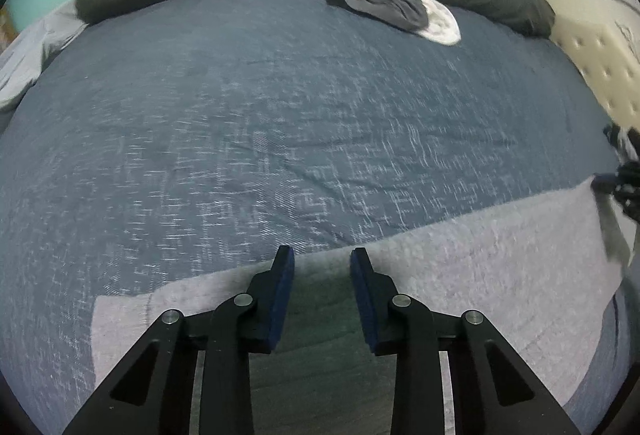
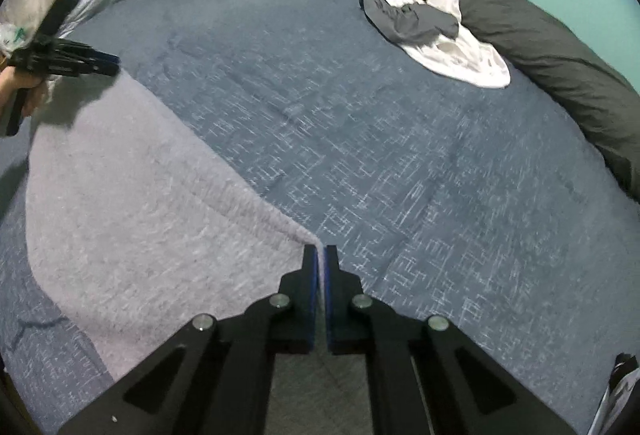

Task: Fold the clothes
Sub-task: 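Move both open grippers to the edge of the grey sweatshirt strip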

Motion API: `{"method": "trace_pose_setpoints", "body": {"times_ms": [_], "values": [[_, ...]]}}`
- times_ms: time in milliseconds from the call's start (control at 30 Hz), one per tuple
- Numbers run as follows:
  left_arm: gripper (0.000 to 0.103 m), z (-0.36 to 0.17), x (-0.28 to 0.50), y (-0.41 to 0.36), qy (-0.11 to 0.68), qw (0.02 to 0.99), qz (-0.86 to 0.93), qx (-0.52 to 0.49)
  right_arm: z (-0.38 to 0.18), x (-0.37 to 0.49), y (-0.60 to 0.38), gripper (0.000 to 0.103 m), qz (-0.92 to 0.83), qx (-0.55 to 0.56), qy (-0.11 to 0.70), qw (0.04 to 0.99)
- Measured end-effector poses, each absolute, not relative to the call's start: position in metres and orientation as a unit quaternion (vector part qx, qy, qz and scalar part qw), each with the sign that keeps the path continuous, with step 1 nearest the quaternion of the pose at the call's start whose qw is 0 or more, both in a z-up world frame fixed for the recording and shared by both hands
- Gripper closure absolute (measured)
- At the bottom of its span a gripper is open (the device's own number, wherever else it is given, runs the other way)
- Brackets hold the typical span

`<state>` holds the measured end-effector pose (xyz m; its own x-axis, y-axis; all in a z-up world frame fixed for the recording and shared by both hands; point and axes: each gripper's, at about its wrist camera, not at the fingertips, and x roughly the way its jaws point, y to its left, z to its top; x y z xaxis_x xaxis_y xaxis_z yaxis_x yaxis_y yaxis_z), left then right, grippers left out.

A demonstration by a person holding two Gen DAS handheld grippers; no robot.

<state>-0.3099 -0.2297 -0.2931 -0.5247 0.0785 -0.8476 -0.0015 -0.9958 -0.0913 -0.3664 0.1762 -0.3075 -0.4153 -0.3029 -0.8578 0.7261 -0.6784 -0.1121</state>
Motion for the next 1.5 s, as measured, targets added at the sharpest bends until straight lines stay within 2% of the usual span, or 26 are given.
{"method": "trace_pose_setpoints", "body": {"times_ms": [167,267,300,367,733,833,1033,1133,1267,1500], "values": [[0.07,-0.283,-0.298,-0.233,-0.054,0.01,0.879,-0.474,-0.348,-0.381,0.171,0.1,-0.766,0.512,0.233,0.312],[0.07,-0.274,-0.281,-0.235,-0.074,0.009,0.885,-0.46,-0.34,-0.384,0.183,0.096,-0.781,0.515,0.181,0.304],[0.07,-0.272,-0.276,-0.236,-0.081,0.008,0.887,-0.455,-0.337,-0.386,0.187,0.093,-0.785,0.516,0.164,0.301],[0.07,-0.267,-0.263,-0.236,-0.096,0.005,0.89,-0.445,-0.324,-0.378,0.202,0.07,-0.809,0.492,0.151,0.282],[0.067,-0.254,-0.207,-0.211,-0.143,-0.02,0.895,-0.423,-0.293,-0.296,0.318,0.069,-0.871,0.445,-0.078,0.193],[0.062,-0.248,-0.196,-0.195,-0.145,-0.018,0.898,-0.415,-0.297,-0.271,0.342,0.069,-0.872,0.439,-0.138,0.168],[0.058,-0.253,-0.178,-0.17,-0.159,-0.016,0.896,-0.414,-0.315,-0.236,0.361,0.066,-0.864,0.434,-0.215,0.137],[0.057,-0.261,-0.168,-0.159,-0.167,-0.023,0.895,-0.412,-0.329,-0.221,0.362,0.055,-0.854,0.436,-0.255,0.126],[0.055,-0.272,-0.158,-0.147,-0.188,-0.028,0.894,-0.406,-0.344,-0.205,0.362,0.054,-0.841,0.43,-0.306,0.122],[0.045,-0.294,-0.146,-0.123,-0.176,-0.027,0.895,-0.408,-0.356,-0.186,0.357,0.054,-0.821,0.429,-0.357,0.12]]}}
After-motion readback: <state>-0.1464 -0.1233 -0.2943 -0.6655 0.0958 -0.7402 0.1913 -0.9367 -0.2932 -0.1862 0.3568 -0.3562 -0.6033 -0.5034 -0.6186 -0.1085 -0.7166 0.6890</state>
